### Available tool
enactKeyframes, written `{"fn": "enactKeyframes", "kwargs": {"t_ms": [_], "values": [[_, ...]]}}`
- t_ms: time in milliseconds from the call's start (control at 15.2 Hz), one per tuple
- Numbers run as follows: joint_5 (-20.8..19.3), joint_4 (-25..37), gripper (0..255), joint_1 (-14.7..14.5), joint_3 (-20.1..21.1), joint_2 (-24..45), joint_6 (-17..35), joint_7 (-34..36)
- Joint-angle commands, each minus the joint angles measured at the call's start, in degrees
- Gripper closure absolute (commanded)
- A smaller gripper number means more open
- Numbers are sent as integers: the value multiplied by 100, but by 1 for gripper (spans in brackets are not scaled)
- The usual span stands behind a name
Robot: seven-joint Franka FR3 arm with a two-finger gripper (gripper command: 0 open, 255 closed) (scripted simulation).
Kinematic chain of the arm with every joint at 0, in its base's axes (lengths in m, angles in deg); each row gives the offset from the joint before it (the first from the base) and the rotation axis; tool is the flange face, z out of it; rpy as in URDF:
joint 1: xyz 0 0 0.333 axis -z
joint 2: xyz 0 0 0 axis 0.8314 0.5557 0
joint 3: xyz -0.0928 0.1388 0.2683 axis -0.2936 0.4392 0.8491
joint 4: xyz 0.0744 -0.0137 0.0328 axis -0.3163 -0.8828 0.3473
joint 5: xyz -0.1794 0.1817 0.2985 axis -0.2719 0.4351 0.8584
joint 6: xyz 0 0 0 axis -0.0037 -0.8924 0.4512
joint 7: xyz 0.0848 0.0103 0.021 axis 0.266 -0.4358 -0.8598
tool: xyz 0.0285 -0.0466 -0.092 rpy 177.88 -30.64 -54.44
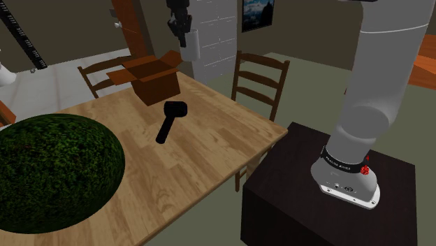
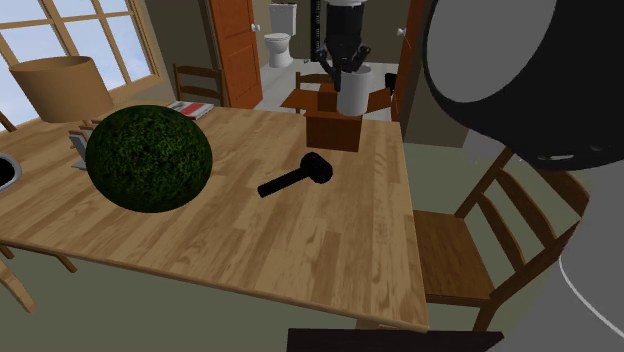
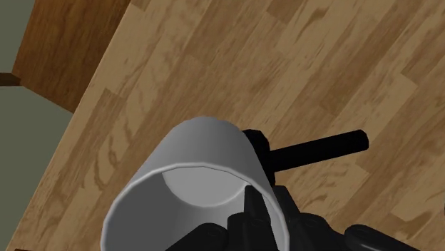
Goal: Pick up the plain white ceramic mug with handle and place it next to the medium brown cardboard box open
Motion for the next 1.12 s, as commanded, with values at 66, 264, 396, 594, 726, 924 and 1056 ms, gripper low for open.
{"fn": "enactKeyframes", "kwargs": {"t_ms": [66,264,396,594,726,924,1056], "values": [[-45,401,255,172,-132,301,-96,-338],[-111,1000,255,309,-246,720,-276,-639],[-161,1502,255,386,-318,1057,-440,-835],[-221,2119,255,479,-401,1508,-604,-1074],[-194,1777,255,520,-398,1393,-376,-1072],[-163,1330,255,569,-396,1260,-62,-1069],[-147,1066,255,595,-395,1190,133,-1068]]}}
